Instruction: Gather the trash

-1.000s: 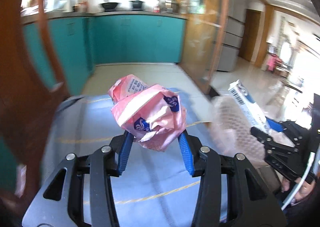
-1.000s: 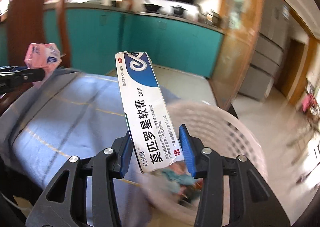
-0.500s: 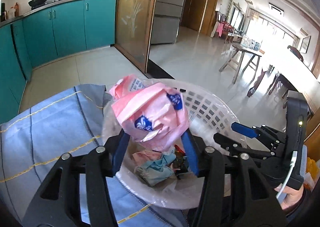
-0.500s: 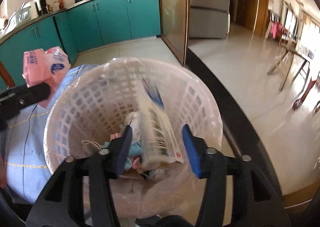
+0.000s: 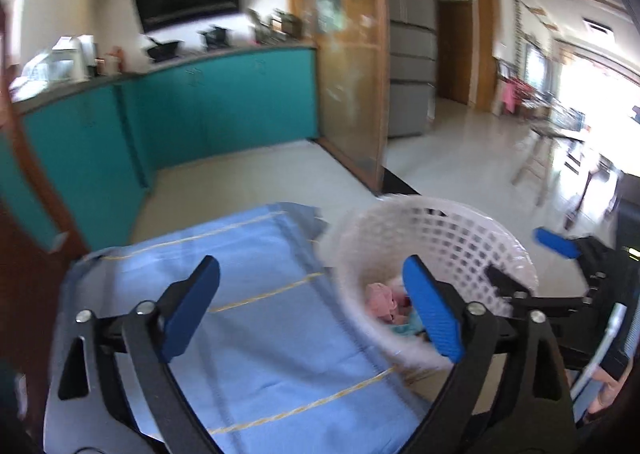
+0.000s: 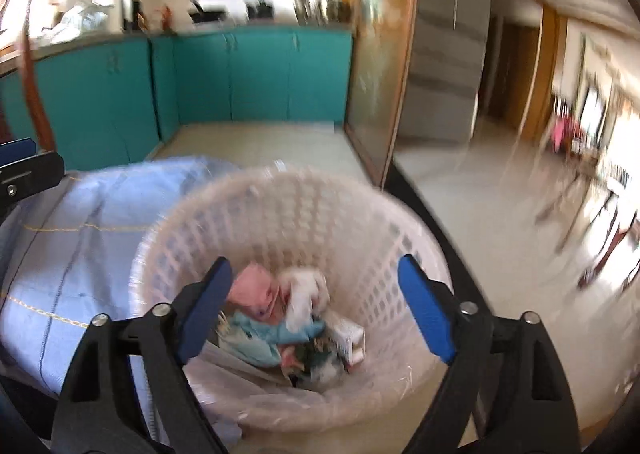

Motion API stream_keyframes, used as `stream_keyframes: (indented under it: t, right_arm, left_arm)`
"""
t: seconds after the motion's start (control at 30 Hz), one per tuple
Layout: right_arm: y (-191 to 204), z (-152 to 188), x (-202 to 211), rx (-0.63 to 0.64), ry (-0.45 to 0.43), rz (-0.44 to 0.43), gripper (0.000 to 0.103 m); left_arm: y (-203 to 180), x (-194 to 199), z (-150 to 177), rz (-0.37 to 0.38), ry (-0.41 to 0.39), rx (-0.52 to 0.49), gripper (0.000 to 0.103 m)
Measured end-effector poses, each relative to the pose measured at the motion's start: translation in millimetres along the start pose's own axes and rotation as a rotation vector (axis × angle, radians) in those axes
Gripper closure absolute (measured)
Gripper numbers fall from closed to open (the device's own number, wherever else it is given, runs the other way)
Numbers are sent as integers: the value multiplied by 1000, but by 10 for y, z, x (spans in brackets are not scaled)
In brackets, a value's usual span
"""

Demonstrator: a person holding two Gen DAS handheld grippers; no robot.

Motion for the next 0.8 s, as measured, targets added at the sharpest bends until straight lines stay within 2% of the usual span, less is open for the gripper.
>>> stream_keyframes:
  t: [0.03, 0.1, 0.17, 0.23, 0.37, 0.53, 0.67, 0.8]
  right_arm:
    - [93, -25, 209, 15, -67, 5, 12]
    - [228, -5, 550, -5, -143, 5, 3]
    - [355, 49, 836, -43, -187, -38, 3]
    - [502, 118, 1084, -77, -192, -98, 3]
    - [672, 98, 1476, -83, -210, -142, 3]
    - [925, -13, 1882, 17, -252, -115, 3]
    - [1075, -48, 2078, 59, -286, -110, 3]
    - [1130, -41, 2131, 66, -279, -91, 3]
  left_arm:
    - [140, 108, 24, -38, -13, 14, 6]
    - [404, 383, 136, -127, -36, 41, 4]
    - [564, 626, 220, -161, -43, 47, 4]
    - [682, 908, 341, -188, -47, 52, 3]
    - [775, 1338, 491, -206, -54, 68, 3]
    - [837, 1710, 529, -189, -68, 84, 3]
    - [889, 1946, 495, -216, -114, 65, 3]
    - [952, 2118, 505, -220, -135, 82, 3]
Point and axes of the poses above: each gripper's, at about its wrist camera, not at the fingertips, and x roughly against the way its jaws point, y to its left, z to its underside, the point moved 10 cm from there along -x, roughly the way its jaws point, and after that the axes turned 7 degrees about -z, right-handed, at the moved point
